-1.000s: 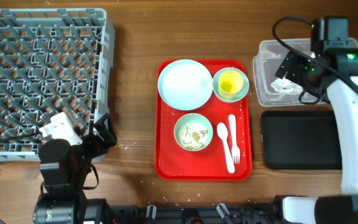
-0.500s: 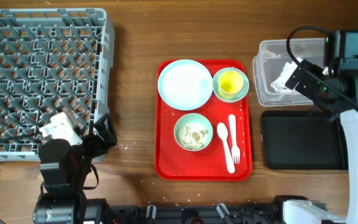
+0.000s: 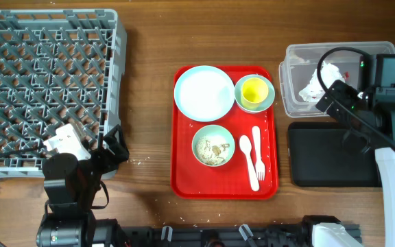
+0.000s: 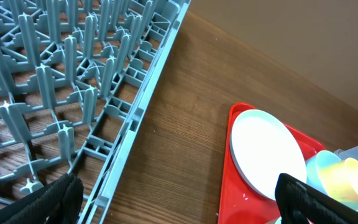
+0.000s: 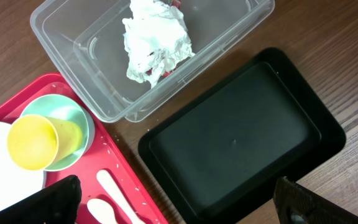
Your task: Sort waste into correct bins and load items into the dishwasher rack
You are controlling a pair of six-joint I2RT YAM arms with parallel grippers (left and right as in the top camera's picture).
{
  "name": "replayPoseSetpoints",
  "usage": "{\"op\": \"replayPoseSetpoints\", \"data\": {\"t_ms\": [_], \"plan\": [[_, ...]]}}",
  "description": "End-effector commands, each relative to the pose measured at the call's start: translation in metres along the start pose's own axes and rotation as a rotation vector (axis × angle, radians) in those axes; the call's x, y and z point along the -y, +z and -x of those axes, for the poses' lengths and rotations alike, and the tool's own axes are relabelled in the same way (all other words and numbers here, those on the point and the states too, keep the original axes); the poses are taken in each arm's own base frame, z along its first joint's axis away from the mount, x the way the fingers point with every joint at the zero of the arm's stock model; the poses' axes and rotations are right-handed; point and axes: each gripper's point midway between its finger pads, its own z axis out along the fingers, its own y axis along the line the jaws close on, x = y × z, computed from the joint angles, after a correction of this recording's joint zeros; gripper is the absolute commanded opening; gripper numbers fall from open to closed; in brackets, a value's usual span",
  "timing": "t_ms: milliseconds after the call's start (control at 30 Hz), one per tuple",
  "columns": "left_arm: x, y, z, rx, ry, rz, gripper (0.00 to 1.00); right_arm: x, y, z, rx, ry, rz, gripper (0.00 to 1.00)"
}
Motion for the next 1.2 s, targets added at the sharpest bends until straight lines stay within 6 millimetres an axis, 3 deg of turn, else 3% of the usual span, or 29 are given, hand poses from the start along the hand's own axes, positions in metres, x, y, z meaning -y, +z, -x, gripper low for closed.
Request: {"op": "replayPoseSetpoints", "data": {"t_ms": [0, 633, 700, 833, 933, 1067, 1167], "plan": [[0.001, -0.003, 0.008, 0.023, 0.018, 0.004, 1.0, 0.008, 0.0, 0.0, 0.015, 0.017, -0.03, 1.0], [0.001, -0.003, 0.008, 0.023, 0.017, 0.003, 1.0, 0.003, 0.0, 0.005, 0.037, 0.026, -0.011, 1.0], [0.015, -0.004, 0.001, -0.018, -0.047, -0.078, 1.0, 0.003, 0.0, 0.005, 0.037, 0.026, -0.011, 1.0], [0.067, -0.019, -0.025, -0.223, -0.258, -0.369, 1.0, 0.003, 0.0, 0.005, 0.037, 0.026, -0.011, 1.0], [0.079, -0.025, -0.031, -0.297, -0.376, -0.422, 1.0, 0.003, 0.0, 0.005, 0.037, 0.026, -0.011, 1.0], [0.117, -0.048, -0.019, -0.318, -0.317, -0.662, 1.0, 0.003, 0.0, 0.005, 0.037, 0.026, -0.011, 1.0], [0.133, -0.06, -0.006, -0.282, -0.257, -0.771, 0.99, 0.003, 0.0, 0.005, 0.037, 0.027, -0.011, 1.0]]}}
